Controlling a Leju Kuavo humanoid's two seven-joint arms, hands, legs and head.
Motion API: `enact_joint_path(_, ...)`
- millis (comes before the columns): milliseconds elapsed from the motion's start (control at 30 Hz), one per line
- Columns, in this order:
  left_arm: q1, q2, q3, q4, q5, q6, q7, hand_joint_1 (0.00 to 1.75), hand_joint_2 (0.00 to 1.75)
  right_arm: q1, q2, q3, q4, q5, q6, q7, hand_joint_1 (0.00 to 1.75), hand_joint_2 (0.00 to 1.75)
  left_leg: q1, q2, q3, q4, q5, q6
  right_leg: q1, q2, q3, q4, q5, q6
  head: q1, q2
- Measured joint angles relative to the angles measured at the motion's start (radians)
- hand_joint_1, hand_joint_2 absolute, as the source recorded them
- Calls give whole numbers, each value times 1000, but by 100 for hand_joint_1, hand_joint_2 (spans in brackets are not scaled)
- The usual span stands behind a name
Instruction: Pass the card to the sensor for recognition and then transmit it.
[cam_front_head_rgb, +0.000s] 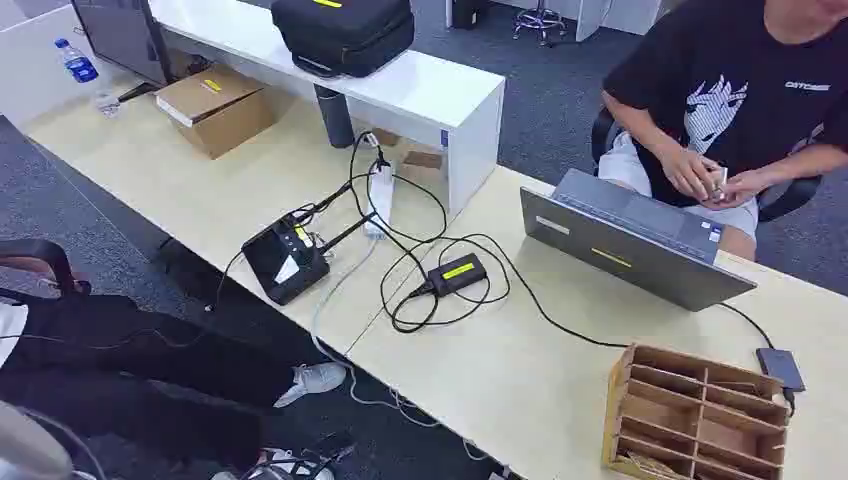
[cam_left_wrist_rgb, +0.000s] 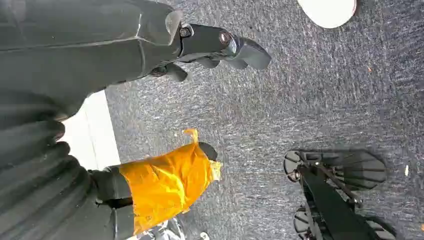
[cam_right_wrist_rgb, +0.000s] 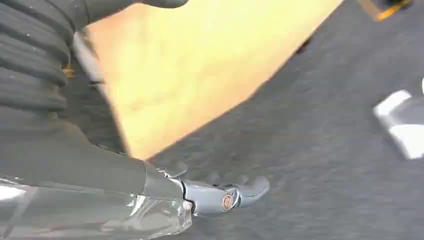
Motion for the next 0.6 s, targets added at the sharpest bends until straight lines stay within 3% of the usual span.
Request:
enact_joint_path(200,4,-2,9,0,-8,1,-2,0,175,34,44,53,-266,28,-46,-11,0,175,0,0,0,0,0,0,0,0,0,0,0,0,0,0)
enact_joint_path(467,9,-3,27,0,-10,-7,-3,0,175,110,69,212,-637,221,-73,-41,0,175,0,0,0,0,0,0,0,0,0,0,0,0,0,0)
enact_joint_path(600,9,-6,37,0,-10,-7,-4,0,175,130,75,262,-743,264,-91,-53,0,175,0,0,0,0,0,0,0,0,0,0,0,0,0,0)
